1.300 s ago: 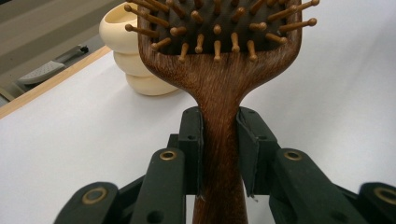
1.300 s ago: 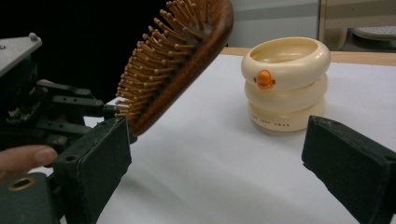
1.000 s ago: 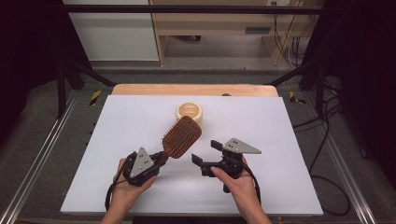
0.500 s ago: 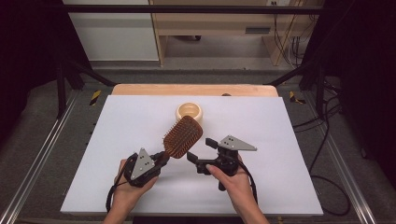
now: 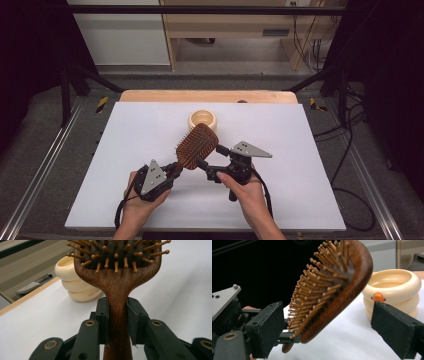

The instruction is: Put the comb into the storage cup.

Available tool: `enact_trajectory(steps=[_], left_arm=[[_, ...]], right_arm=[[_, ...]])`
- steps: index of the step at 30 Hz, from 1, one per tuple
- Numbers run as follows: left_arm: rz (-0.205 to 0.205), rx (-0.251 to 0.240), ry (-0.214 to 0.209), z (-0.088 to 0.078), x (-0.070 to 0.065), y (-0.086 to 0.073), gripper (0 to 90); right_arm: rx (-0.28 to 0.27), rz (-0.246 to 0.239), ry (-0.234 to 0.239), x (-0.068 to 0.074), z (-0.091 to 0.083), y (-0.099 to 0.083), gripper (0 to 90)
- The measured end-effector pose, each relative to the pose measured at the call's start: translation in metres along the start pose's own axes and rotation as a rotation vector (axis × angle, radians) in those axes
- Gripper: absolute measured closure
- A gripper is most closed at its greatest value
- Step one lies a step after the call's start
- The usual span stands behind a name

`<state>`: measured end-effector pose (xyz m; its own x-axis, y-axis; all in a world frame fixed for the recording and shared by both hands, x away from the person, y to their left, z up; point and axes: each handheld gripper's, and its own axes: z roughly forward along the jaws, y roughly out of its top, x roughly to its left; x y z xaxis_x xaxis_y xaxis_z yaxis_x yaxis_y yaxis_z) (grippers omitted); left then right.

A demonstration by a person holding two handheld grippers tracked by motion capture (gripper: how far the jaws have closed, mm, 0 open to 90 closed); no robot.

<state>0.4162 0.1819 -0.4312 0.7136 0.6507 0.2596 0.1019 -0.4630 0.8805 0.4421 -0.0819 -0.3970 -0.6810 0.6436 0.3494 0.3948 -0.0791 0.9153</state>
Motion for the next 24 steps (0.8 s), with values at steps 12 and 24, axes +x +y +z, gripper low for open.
enact_trajectory(steps=[12, 24], left_arm=[[0.011, -0.013, -0.008, 0.0005, -0.0037, 0.0016, 72.4], [0.025, -0.018, -0.010, 0.0005, -0.0068, 0.0030, 72.4]], right_arm=[[-0.015, 0.045, 0.005, -0.0023, 0.0047, 0.0053, 16.1], [-0.024, 0.074, 0.021, -0.0014, 0.0077, 0.0094, 21.1]])
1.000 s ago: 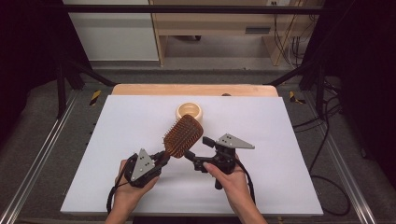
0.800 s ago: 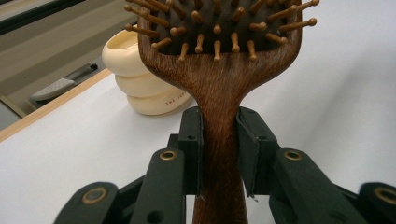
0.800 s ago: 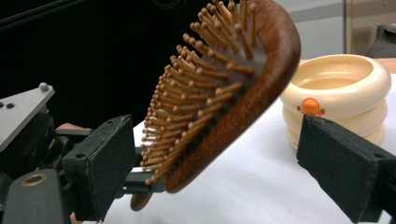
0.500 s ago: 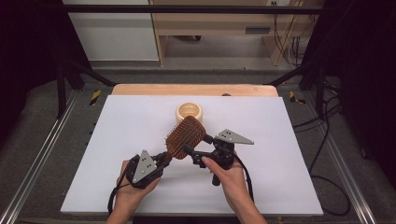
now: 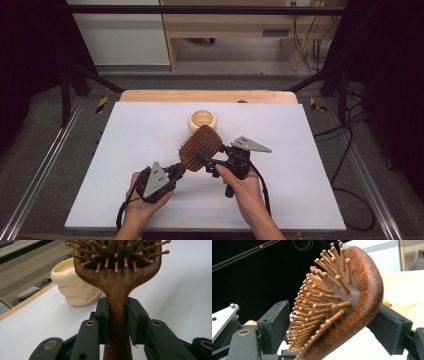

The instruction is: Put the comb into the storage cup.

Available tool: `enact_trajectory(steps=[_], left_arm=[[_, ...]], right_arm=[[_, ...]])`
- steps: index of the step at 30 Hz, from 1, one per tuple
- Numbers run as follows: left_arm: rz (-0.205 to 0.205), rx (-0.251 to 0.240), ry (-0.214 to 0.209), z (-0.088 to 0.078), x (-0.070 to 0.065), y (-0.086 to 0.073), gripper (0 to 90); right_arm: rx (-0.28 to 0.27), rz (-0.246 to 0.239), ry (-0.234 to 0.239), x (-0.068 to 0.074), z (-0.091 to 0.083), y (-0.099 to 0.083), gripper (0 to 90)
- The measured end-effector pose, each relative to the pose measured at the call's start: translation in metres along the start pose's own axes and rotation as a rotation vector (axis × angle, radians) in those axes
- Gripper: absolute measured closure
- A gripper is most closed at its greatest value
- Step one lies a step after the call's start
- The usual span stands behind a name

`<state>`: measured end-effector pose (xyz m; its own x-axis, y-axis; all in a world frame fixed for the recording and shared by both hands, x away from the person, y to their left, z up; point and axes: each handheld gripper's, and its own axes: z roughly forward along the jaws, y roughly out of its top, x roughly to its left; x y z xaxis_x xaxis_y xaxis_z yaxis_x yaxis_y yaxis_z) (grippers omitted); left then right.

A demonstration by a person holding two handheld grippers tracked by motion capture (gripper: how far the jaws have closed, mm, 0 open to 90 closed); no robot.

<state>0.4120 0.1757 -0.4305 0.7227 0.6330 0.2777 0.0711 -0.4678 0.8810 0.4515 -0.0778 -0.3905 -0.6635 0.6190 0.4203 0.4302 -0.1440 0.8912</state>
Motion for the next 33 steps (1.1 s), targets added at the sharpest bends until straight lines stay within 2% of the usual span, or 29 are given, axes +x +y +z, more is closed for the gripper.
enact_trajectory(steps=[5, 33], left_arm=[[0.003, -0.001, 0.002, 0.0001, -0.0006, 0.0002, 72.4], [0.011, -0.009, 0.006, -0.0001, -0.0021, 0.0008, 72.4]], right_arm=[[0.003, 0.016, 0.005, 0.0001, 0.0000, 0.0002, 24.7], [-0.027, 0.038, 0.036, -0.0020, -0.0019, 0.0079, 35.9]])
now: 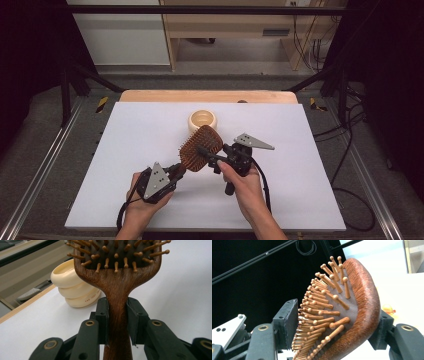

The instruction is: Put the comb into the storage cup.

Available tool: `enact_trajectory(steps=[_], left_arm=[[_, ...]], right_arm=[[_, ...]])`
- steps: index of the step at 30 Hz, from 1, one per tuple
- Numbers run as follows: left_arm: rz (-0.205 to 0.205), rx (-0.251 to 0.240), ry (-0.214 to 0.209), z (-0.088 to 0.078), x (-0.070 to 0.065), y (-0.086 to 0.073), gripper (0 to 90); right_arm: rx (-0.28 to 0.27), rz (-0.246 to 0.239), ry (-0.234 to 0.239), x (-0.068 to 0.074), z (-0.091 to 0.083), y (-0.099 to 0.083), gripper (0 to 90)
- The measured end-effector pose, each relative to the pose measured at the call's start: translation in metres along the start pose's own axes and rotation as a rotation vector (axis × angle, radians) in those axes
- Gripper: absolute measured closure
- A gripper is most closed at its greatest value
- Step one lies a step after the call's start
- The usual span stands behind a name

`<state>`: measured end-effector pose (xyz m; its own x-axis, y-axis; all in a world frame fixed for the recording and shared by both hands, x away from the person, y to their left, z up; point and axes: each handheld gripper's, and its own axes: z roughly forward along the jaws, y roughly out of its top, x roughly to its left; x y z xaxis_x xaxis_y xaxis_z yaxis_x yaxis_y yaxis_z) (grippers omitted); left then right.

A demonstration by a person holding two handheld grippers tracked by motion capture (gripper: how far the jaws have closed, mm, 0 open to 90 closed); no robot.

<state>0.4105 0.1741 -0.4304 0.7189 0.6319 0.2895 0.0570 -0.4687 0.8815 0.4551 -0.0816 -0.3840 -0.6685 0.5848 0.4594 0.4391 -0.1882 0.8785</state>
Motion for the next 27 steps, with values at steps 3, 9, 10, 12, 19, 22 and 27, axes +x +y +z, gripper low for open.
enact_trajectory(steps=[3, 9, 10, 12, 19, 22, 27], left_arm=[[0.000, -0.001, 0.000, -0.0001, 0.0000, 0.0001, 72.4], [-0.003, -0.002, -0.002, 0.0002, 0.0000, -0.0003, 72.4], [-0.003, -0.003, -0.002, 0.0000, 0.0004, -0.0004, 72.4], [-0.007, -0.006, -0.005, -0.0003, 0.0013, -0.0008, 72.4], [-0.019, -0.011, -0.007, 0.0000, 0.0029, -0.0022, 72.4], [-0.022, -0.012, -0.005, 0.0001, 0.0034, -0.0026, 72.5], [-0.027, -0.009, -0.002, 0.0007, 0.0038, -0.0033, 72.5]], right_arm=[[-0.003, 0.005, 0.006, -0.0006, -0.0002, 0.0003, 36.4], [-0.008, 0.020, 0.015, -0.0020, 0.0005, 0.0004, 37.8], [-0.008, 0.020, 0.015, -0.0020, 0.0005, 0.0004, 37.8], [-0.014, 0.034, 0.025, -0.0025, 0.0006, 0.0004, 39.4], [-0.031, 0.073, 0.051, -0.0038, 0.0015, -0.0004, 44.8], [-0.038, 0.079, 0.062, -0.0028, 0.0018, 0.0000, 47.9], [-0.041, 0.079, 0.069, -0.0025, 0.0026, -0.0004, 50.1]])
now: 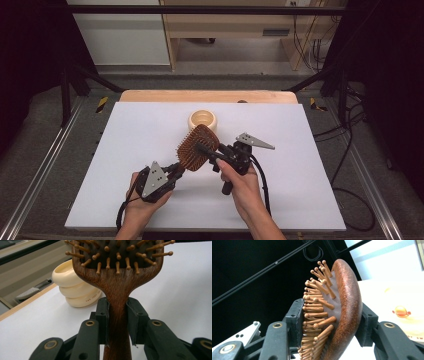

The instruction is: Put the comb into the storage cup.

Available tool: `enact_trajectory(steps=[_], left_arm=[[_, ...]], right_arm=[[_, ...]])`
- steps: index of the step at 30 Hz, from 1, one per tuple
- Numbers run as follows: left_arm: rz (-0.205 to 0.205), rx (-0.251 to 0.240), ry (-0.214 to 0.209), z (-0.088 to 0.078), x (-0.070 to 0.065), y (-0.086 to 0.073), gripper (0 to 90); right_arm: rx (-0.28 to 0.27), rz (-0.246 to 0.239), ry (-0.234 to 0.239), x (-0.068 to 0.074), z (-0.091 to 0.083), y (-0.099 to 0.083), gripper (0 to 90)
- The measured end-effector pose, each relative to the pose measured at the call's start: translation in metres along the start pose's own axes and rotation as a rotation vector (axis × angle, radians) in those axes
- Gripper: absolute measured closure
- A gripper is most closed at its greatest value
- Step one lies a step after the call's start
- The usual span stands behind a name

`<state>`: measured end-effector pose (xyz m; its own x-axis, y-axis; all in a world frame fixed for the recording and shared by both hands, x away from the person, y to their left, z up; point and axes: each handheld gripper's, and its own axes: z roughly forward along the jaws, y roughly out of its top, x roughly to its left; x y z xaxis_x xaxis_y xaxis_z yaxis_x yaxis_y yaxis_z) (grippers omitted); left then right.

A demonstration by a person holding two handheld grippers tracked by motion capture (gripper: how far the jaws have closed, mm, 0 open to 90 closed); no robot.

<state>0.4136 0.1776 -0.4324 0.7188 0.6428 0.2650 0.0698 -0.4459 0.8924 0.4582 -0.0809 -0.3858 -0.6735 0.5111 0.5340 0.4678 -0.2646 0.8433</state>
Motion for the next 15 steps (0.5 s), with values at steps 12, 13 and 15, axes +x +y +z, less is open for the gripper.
enact_trajectory(steps=[12, 13, 15], left_arm=[[-0.030, 0.011, -0.004, 0.0044, -0.0007, -0.0021, 72.4], [-0.030, 0.011, -0.004, 0.0044, -0.0007, -0.0021, 72.4], [-0.034, 0.007, -0.001, 0.0043, -0.0006, -0.0019, 72.4]], right_arm=[[-0.005, 0.003, -0.027, 0.0059, 0.0025, -0.0016, 53.9], [-0.005, 0.003, -0.027, 0.0059, 0.0025, -0.0016, 53.9], [-0.009, 0.006, -0.030, 0.0059, 0.0027, -0.0013, 53.9]])
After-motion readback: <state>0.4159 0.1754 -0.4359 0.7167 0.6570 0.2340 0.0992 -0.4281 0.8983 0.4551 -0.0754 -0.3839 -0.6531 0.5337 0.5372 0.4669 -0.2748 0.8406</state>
